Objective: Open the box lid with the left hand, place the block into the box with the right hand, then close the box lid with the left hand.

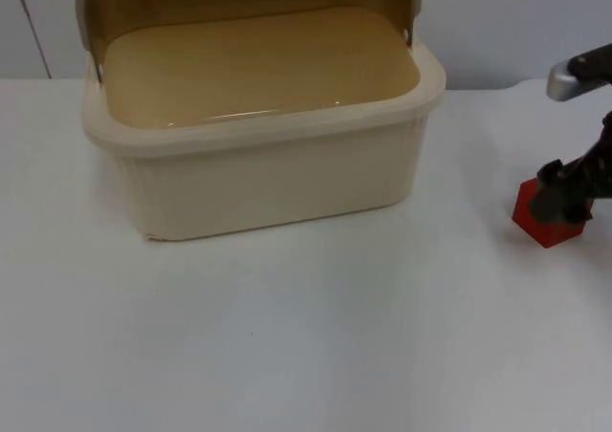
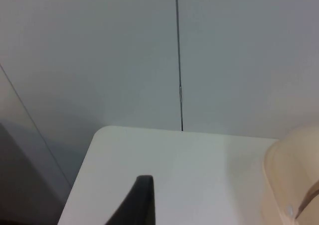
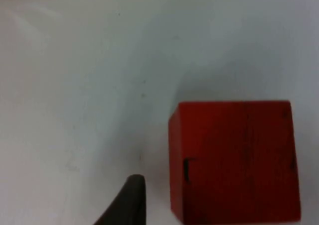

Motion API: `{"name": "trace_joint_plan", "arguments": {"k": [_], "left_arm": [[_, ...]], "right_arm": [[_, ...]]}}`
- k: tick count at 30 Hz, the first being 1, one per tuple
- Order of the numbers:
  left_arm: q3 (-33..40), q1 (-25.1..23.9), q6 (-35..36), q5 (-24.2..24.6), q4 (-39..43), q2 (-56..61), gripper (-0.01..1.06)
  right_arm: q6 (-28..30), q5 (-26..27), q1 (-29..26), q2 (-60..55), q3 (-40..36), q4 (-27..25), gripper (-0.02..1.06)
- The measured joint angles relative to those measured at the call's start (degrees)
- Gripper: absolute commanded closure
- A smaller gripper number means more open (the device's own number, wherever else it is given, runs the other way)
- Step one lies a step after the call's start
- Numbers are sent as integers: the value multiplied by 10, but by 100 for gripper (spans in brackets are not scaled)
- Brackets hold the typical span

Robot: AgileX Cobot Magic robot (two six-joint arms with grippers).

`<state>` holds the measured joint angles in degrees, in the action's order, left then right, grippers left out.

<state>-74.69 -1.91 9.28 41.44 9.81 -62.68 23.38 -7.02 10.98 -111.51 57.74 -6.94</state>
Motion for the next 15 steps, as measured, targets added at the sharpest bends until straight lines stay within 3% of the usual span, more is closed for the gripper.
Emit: {"name": "trace_joint_plan", "arguments": {"k": [10,12,15], "left_arm": [[0,0,0,0,0,-2,0],[0,0,0,0,0,-2,0],[0,0,0,0,0,-2,0]], "right_arm": [[8,-43,1,-42,64,-6,0],[47,-52,2,-42,74,-44,0],[160,-72,2,-42,76,-154,0]]}}
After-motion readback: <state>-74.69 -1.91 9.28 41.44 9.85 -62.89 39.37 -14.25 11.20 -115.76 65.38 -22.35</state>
